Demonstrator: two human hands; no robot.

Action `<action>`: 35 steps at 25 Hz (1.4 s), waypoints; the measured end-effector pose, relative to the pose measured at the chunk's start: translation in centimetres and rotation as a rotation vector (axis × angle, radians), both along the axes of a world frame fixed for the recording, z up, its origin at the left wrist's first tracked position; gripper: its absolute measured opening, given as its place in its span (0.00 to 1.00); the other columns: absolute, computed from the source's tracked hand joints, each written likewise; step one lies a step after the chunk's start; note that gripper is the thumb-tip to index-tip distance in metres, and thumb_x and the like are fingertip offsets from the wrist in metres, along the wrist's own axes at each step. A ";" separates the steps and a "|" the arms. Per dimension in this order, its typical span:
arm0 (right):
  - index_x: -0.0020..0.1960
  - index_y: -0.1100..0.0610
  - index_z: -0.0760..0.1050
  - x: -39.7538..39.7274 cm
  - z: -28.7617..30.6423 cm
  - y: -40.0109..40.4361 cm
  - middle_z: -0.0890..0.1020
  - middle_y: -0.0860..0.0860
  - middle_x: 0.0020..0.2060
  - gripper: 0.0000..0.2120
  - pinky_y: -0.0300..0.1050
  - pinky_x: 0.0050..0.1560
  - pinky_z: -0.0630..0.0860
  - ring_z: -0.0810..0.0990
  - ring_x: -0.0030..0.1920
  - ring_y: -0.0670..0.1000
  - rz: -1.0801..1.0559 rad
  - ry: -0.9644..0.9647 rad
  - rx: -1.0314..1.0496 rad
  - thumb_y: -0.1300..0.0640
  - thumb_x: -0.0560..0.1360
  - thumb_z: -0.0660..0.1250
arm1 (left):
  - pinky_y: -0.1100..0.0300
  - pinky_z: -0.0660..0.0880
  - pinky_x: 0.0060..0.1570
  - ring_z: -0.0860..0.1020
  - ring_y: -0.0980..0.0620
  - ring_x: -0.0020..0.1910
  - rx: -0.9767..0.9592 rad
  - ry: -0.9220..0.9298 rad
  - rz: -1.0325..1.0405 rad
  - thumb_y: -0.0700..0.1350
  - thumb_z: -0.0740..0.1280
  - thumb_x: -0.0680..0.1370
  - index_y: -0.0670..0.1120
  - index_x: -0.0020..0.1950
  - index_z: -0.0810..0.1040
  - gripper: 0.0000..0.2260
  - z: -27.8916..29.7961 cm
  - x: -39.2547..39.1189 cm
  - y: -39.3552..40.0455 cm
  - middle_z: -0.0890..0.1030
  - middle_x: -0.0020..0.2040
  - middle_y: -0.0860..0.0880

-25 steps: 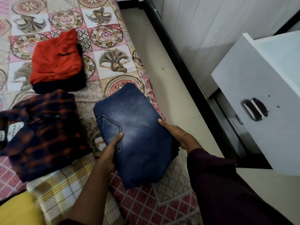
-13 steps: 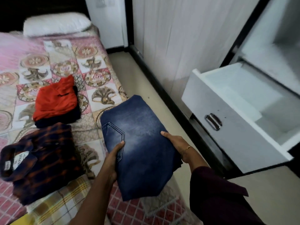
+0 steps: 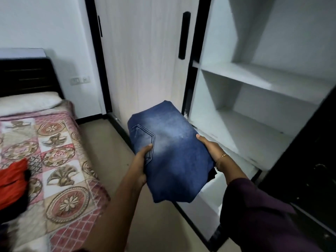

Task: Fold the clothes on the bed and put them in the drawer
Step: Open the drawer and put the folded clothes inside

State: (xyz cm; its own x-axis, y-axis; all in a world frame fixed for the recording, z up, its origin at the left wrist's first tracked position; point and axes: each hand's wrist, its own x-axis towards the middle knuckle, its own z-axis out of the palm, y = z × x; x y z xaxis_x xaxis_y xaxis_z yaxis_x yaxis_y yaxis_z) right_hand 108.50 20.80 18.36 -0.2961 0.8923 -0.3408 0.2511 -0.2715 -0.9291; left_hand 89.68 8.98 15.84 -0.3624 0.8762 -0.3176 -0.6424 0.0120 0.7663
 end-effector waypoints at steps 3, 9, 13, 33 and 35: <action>0.51 0.55 0.80 5.0 0.0 5.6 0.84 0.52 0.47 0.19 0.43 0.42 0.74 0.82 0.46 0.51 -0.034 -0.038 0.022 0.40 0.73 0.66 | 0.54 0.78 0.43 0.83 0.44 0.45 -0.028 -0.031 -0.016 0.44 0.70 0.72 0.45 0.57 0.79 0.14 -0.4 4.7 6.1 0.84 0.49 0.43; 0.51 0.52 0.76 10.3 -4.8 14.4 0.81 0.50 0.43 0.14 0.40 0.37 0.71 0.78 0.42 0.49 -0.014 -0.127 -0.055 0.42 0.76 0.62 | 0.53 0.76 0.44 0.81 0.40 0.49 -0.214 -0.102 -0.038 0.45 0.71 0.70 0.43 0.61 0.77 0.20 -5.7 9.8 16.2 0.83 0.52 0.40; 0.60 0.55 0.76 12.2 -10.8 18.2 0.81 0.53 0.51 0.20 0.41 0.43 0.74 0.79 0.49 0.52 0.053 -0.137 -0.145 0.42 0.77 0.61 | 0.53 0.76 0.43 0.80 0.39 0.48 -0.351 -0.150 0.016 0.42 0.71 0.69 0.40 0.61 0.77 0.20 -10.3 12.1 18.9 0.82 0.52 0.38; 0.67 0.66 0.68 9.4 -25.8 33.0 0.72 0.63 0.66 0.26 0.52 0.64 0.67 0.70 0.66 0.63 -0.251 -0.268 -0.217 0.58 0.73 0.69 | 0.57 0.75 0.42 0.77 0.49 0.52 -0.550 -0.125 -0.103 0.53 0.70 0.74 0.49 0.70 0.66 0.27 -23.0 10.3 33.4 0.77 0.61 0.47; 0.70 0.66 0.65 9.7 -26.6 33.3 0.68 0.62 0.69 0.29 0.54 0.70 0.63 0.66 0.69 0.62 -0.306 -0.272 -0.235 0.56 0.74 0.69 | 0.52 0.75 0.53 0.75 0.45 0.61 -0.562 -0.131 -0.161 0.56 0.70 0.74 0.51 0.75 0.59 0.34 -23.7 10.9 34.2 0.72 0.68 0.47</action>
